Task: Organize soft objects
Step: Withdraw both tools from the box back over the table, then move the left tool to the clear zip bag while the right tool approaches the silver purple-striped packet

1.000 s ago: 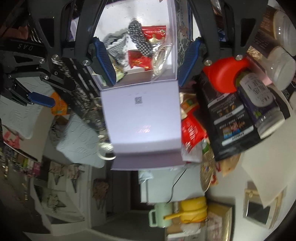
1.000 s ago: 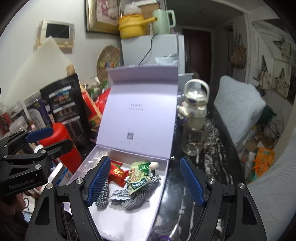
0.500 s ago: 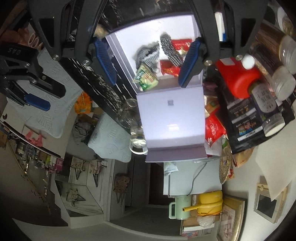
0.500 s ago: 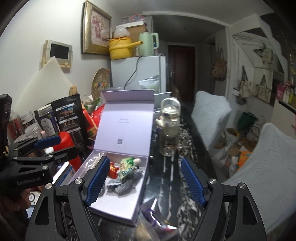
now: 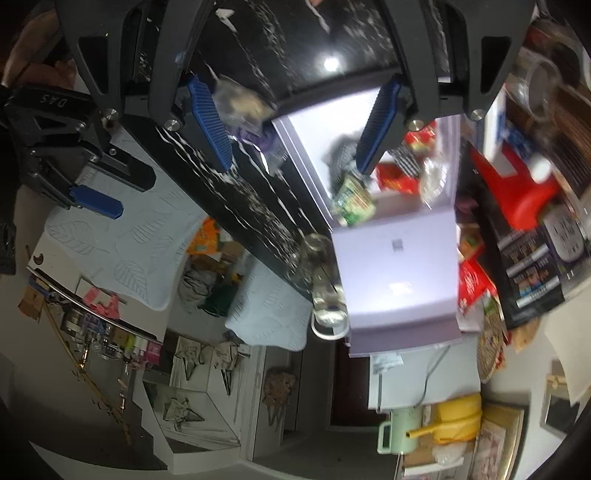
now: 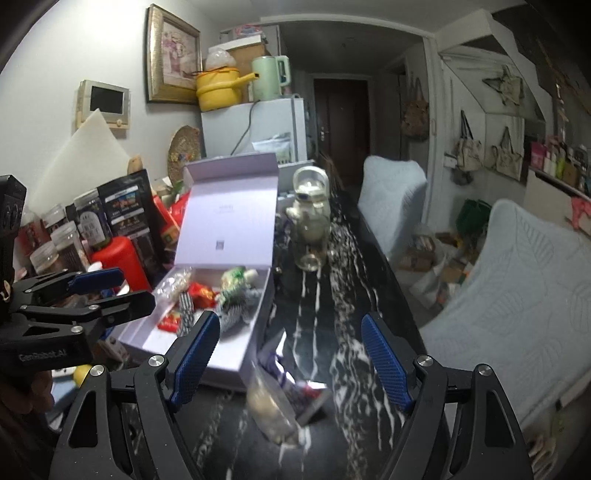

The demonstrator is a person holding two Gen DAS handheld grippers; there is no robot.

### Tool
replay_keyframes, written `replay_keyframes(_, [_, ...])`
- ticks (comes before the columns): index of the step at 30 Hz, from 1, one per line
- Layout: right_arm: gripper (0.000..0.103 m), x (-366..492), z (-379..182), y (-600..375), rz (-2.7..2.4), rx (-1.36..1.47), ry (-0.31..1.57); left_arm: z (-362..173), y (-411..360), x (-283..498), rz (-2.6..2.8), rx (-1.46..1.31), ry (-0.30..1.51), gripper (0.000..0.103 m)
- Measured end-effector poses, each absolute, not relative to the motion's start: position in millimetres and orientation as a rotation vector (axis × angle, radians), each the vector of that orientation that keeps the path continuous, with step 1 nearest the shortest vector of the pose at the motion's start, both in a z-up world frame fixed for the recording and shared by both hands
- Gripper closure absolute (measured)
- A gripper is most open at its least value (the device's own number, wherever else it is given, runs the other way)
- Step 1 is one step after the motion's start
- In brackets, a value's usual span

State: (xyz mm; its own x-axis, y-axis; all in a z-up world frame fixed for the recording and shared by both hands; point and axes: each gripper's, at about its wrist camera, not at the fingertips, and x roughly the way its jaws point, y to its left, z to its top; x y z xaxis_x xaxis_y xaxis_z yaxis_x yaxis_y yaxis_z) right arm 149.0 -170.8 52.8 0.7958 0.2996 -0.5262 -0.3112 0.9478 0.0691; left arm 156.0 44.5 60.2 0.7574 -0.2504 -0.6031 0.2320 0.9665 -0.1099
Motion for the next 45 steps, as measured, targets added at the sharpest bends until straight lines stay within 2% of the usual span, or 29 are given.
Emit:
replay_keyframes(18, [0.023,142.3,-32.2,-194.2,0.351,0.058,0.734,-6.8,35.5,148.3,-0.259,-0.082,0.806,0.034])
replay_keyframes(31, [0.025,180.8,-56.1,-200.2,0.376,0.032,0.8,-34.7,32.8,157.0,-0.255,-0.144,0.855,0.034])
replay_keyframes(43, [0.066,225.1,-89.1,-195.5,0.517,0.071,0.897,-42.1,22.9,170.7,-0.261,-0.145,0.887,0.034])
replay_keyframes(45, [0.078,227.2,-91.4,-195.8,0.532,0.084,0.899,-42.2,21.8,171.8,-0.26,-0.142,0.889,0.034])
